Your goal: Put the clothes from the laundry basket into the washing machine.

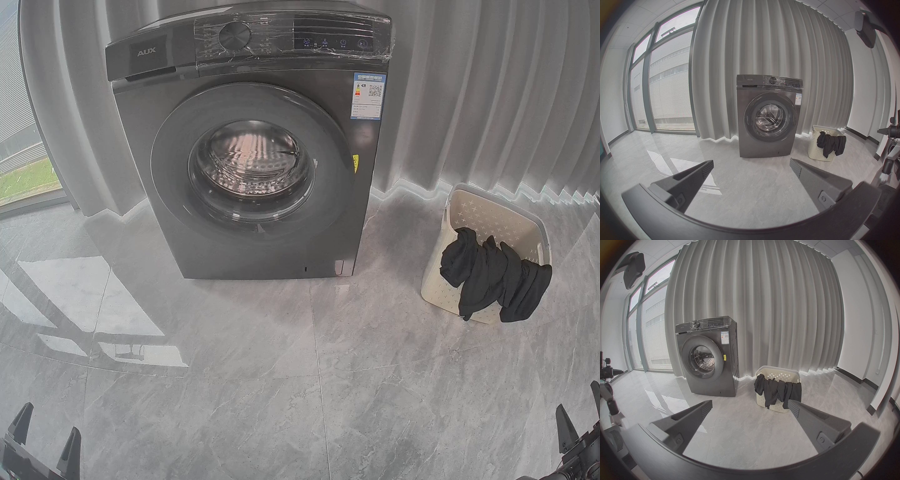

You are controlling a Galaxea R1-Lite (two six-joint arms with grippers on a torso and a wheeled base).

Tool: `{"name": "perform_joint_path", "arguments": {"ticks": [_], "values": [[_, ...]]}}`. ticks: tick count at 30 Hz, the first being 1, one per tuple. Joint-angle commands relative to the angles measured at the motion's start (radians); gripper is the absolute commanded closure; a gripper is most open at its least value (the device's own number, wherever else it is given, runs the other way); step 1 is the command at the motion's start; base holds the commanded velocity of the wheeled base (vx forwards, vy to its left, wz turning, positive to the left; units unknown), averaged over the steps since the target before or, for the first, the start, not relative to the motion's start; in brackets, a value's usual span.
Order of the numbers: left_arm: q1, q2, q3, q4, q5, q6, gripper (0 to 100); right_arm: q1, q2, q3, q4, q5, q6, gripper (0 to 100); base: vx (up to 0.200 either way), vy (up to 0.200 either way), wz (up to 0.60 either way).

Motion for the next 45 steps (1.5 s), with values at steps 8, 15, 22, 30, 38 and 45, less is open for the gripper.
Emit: {"name": "perform_joint_path", "arguments": {"ticks": [8,15,22,30,38,45], "values": [[0.001,-0.015,0.018,0.000,0.000,0.000,0,0.000,-0.008,0.018,0.000,0.000,0.000,0,0.000,0.000,0.00],[0.001,-0.015,0.018,0.000,0.000,0.000,0,0.000,-0.008,0.018,0.000,0.000,0.000,0,0.000,0.000,0.00],[0.001,-0.015,0.018,0.000,0.000,-0.003,0,0.000,-0.008,0.018,-0.001,0.000,0.003,0,0.000,0.000,0.00],[0.001,-0.015,0.018,0.000,0.000,0.000,0,0.000,-0.008,0.018,0.000,-0.001,0.008,0,0.000,0.000,0.00],[0.001,-0.015,0.018,0.000,0.000,-0.002,0,0.000,-0.008,0.018,-0.001,0.000,0.000,0,0.000,0.000,0.00],[0.001,-0.015,0.018,0.000,0.000,-0.002,0,0.000,-0.008,0.018,0.000,0.000,0.003,0,0.000,0.000,0.00]]}}
